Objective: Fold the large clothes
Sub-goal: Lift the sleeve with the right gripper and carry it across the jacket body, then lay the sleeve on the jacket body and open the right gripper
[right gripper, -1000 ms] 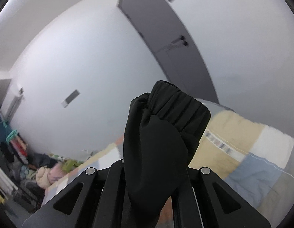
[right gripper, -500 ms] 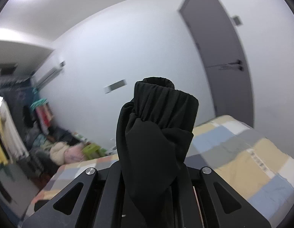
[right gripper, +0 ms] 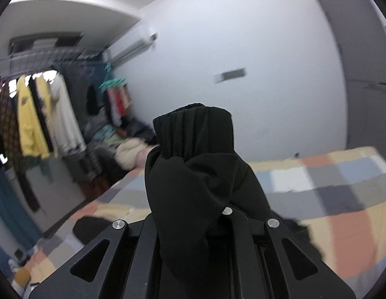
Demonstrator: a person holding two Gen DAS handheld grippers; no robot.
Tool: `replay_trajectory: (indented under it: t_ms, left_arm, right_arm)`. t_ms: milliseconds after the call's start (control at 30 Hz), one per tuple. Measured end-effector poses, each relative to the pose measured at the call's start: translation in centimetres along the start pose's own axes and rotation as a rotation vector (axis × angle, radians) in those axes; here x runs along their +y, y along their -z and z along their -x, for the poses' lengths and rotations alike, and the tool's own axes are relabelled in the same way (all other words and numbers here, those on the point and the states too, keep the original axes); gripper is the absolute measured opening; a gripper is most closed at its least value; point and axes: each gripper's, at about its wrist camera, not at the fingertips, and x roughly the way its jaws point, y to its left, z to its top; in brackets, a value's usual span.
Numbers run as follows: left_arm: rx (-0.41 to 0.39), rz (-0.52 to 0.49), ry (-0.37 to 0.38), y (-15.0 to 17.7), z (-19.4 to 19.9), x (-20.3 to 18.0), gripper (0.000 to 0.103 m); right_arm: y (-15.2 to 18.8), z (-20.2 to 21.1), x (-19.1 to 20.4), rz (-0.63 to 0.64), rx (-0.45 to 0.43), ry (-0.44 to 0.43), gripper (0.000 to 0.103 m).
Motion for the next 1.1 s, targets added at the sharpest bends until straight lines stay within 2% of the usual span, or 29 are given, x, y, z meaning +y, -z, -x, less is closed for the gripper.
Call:
replay_trajectory:
  t_ms: [167,467,700,767,933,1100]
  left_arm:
    - [0.039,0.021,-0.009,0.5,-1.5,1.4,0.103]
    - [0.070,0.027,-0.009,1.0,-2.5,2.0,0.103]
    - [0.103,0.038,-0.020,1.4,-3.5,2.4,0.103]
    - [0.109,0.035,-0.024,1.5,-3.8,2.3,0.103]
    - [0.131,0.034,-0.029,1.6,-4.7,2.1,0.103]
    - [0.131,0.063,-0.009,0.9,-4.3,2.2,0.103]
  right_arm:
    - [4.6,-5.5,3.4,0.008,0.116,-0.094,0.008]
    - [10.8,-10.6,6.1,0.022,0.256,-0.182,0.008]
    - [16.0,-15.0,6.8,0.044,0.447,-0.183,0.009]
    - [17.1,-15.7,6.4,0.026,0.471,-0.191,0.009]
    - [18.2,-16.2,6.4,0.034,0.505,-0.191,0.009]
    - [17.4,-15.2,7.1,0.059,0.527,-0.203,0.025]
